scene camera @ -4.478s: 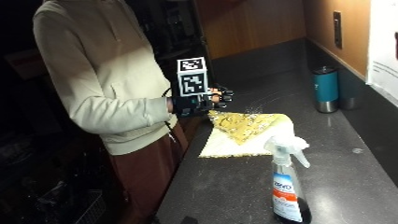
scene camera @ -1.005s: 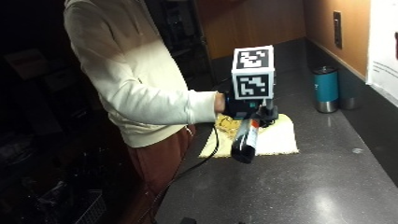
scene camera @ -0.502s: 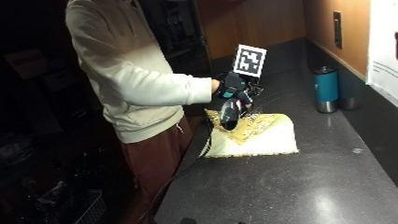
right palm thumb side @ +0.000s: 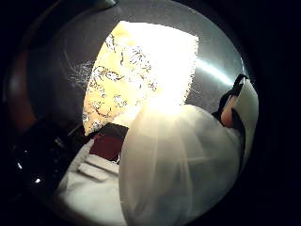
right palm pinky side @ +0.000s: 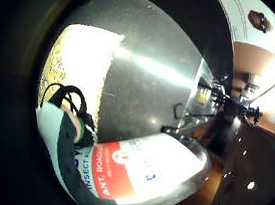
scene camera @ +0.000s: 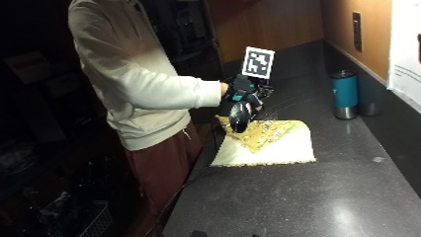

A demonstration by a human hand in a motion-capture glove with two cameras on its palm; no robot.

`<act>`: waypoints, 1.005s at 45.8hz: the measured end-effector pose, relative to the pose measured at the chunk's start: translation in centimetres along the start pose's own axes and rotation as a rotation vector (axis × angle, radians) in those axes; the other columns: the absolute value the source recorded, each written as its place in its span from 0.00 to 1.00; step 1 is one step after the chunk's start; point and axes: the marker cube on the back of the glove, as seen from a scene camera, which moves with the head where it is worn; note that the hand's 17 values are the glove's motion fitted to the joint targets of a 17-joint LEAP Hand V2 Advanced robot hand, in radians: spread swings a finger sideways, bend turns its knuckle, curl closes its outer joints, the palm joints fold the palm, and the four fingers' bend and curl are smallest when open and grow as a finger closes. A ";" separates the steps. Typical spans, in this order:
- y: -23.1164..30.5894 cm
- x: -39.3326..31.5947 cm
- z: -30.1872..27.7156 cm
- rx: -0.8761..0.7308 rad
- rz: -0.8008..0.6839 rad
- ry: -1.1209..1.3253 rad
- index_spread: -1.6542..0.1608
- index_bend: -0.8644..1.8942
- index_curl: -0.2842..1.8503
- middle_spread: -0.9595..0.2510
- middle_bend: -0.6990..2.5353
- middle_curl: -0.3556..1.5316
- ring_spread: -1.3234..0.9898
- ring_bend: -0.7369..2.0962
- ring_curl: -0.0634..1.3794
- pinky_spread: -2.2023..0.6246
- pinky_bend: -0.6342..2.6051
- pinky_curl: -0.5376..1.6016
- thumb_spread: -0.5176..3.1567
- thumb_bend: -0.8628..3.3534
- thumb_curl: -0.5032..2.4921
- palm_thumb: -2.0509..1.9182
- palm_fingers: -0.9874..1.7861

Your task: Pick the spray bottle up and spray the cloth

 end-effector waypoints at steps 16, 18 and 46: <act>0.3 -1.0 -4.7 0.275 0.007 -0.494 0.83 0.47 0.38 0.71 0.40 0.45 0.50 0.47 0.35 0.71 0.31 0.44 0.19 0.20 0.43 0.75 0.85; 0.3 -1.6 -6.1 0.349 0.003 -0.611 0.83 0.47 0.38 0.71 0.40 0.45 0.50 0.47 0.35 0.71 0.31 0.44 0.19 0.20 0.43 0.75 0.85; -9.6 -20.3 -12.6 0.818 -0.132 -1.619 0.83 0.46 0.38 0.71 0.39 0.44 0.51 0.46 0.35 0.71 0.31 0.44 0.19 0.20 0.43 0.76 0.84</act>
